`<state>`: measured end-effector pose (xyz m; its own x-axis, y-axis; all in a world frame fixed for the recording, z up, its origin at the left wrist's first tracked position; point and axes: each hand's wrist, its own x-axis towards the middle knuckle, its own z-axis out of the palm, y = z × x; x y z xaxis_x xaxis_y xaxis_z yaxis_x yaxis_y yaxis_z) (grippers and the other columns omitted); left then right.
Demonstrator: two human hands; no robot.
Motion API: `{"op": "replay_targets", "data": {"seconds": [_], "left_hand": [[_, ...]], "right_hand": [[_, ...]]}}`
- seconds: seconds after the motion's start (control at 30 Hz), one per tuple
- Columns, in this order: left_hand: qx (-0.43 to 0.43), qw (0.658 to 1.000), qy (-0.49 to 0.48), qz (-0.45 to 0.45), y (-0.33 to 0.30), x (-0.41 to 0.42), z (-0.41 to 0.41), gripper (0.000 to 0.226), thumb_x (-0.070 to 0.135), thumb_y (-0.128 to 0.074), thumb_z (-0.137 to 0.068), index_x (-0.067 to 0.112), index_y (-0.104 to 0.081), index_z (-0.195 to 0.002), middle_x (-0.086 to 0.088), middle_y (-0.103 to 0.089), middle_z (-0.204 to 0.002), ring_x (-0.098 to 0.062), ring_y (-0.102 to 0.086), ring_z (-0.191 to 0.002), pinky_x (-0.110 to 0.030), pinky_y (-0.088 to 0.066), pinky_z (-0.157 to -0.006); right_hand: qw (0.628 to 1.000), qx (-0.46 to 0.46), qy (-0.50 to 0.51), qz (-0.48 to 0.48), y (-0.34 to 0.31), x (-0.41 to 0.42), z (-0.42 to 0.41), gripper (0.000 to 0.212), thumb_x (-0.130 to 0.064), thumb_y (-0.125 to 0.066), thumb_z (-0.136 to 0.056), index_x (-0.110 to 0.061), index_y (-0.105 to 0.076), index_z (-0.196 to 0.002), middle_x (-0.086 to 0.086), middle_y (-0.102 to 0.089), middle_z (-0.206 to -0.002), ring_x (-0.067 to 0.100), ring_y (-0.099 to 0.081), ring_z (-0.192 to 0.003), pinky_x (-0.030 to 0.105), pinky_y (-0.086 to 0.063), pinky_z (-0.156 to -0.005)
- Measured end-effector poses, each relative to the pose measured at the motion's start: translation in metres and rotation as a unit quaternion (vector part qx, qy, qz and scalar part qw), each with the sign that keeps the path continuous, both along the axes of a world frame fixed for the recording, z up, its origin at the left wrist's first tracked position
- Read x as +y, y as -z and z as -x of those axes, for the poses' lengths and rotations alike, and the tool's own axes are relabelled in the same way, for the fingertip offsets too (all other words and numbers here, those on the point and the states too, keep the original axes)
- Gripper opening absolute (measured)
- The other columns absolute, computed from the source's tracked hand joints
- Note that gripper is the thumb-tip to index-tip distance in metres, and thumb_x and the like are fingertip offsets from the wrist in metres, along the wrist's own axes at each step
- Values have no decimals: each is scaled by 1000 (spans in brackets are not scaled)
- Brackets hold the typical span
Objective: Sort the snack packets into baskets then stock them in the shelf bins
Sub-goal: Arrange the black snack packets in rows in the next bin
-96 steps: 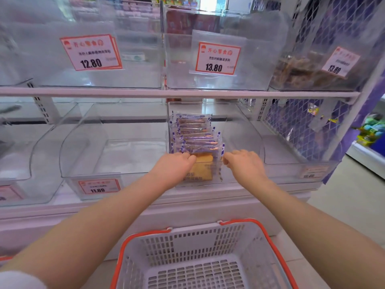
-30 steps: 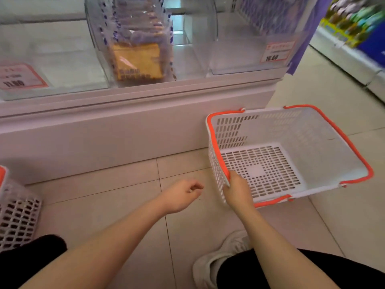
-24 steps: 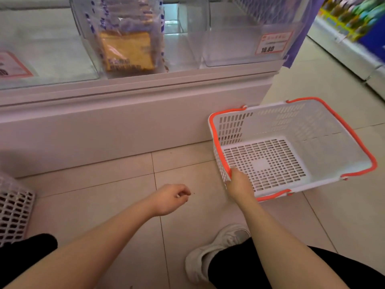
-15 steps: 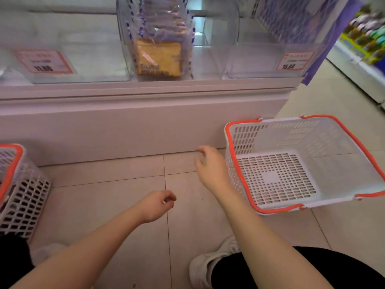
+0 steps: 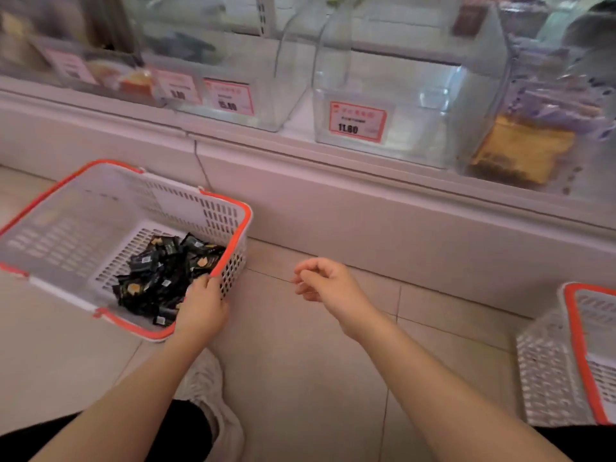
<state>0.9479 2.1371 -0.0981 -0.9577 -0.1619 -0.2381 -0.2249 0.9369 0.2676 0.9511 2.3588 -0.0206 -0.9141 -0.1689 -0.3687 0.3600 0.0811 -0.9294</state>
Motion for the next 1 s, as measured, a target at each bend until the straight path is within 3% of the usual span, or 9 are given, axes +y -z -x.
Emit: {"op": "replay_targets", "data": {"seconds": [0.17, 0.27, 0.47, 0.6, 0.73, 0.8, 0.87, 0.93, 1.0], "left_hand": [[-78, 994, -68, -18, 25, -46, 6, 43, 13, -49, -89, 5, -39, -130, -23, -57, -118, -39, -55, -107, -43, -46, -83], [-77, 997, -12, -10, 29, -54, 19, 20, 17, -48, -90, 4, -54, -104, -22, -64, -102, -38, -60, -95, -38, -46, -75], [-49, 991, 122, -36, -2, -15, 34, 14, 27, -54, -85, 14, -55, -84, -12, -64, -95, -32, -60, -89, -30, -39, -66], [-53, 975, 194, -96, -20, 38, 19, 17, 30, -57, -80, 19, -47, -71, -5, -61, -78, -28, -60, -80, -28, -38, -60], [-35, 967, 203, -150, -25, 82, 3, 30, 34, -58, -79, 23, -38, -60, 3, -49, -64, -26, -56, -73, -28, -33, -57], [-44, 958, 209, -190, -22, 98, -5, 23, 39, -59, -81, 23, -49, -68, 5, -49, -63, -21, -55, -69, -28, -34, -57], [-83, 938, 228, -247, -19, 112, -11, 23, 44, -60, -83, 27, -60, -99, 7, -60, -72, -14, -58, -74, -26, -43, -65], [-143, 919, 248, -271, -12, 123, -15, 46, 46, -58, -85, 26, -51, -125, 3, -70, -96, -11, -62, -87, -26, -48, -81], [-173, 910, 282, -252, -5, 131, -19, 47, 45, -56, -88, 20, -52, -127, -1, -69, -108, -12, -63, -95, -27, -49, -86]], "right_hand": [[995, -89, -12, -35, 36, -33, 18, 24, 0, -42, -95, -15, -55, -80, 4, -58, -77, 13, -52, -62, 20, -40, -58], [991, -116, -28, -68, 52, -45, 23, 23, -1, -41, -95, -14, -55, -81, 4, -58, -77, 12, -51, -61, 19, -39, -58], [992, -100, -25, -76, 54, -56, 30, 14, -13, -48, -95, -18, -55, -83, 0, -58, -80, 10, -53, -67, 19, -42, -60], [991, -63, 18, -114, 51, -49, 35, 8, -24, -56, -92, -18, -51, -93, -2, -58, -85, 10, -53, -74, 25, -43, -70], [990, -81, 89, -79, 44, -14, 36, 20, -12, -61, -88, -9, -46, -101, 7, -60, -85, 15, -58, -66, 25, -50, -60], [988, -96, 82, -90, 43, 7, 32, 18, -8, -61, -87, -9, -48, -100, 8, -61, -79, 10, -59, -55, 20, -48, -49], [983, -87, 95, -134, 48, 27, 25, 12, -4, -59, -85, -8, -53, -95, 6, -59, -72, 6, -54, -45, 16, -42, -40], [974, -80, 115, -176, 57, 43, 15, 17, -1, -56, -82, -6, -59, -98, 10, -61, -76, 14, -58, -56, 24, -48, -50], [964, -81, 121, -224, 67, 62, 1, 21, -2, -55, -81, -6, -60, -102, 16, -67, -92, 27, -64, -80, 39, -54, -73]]}}
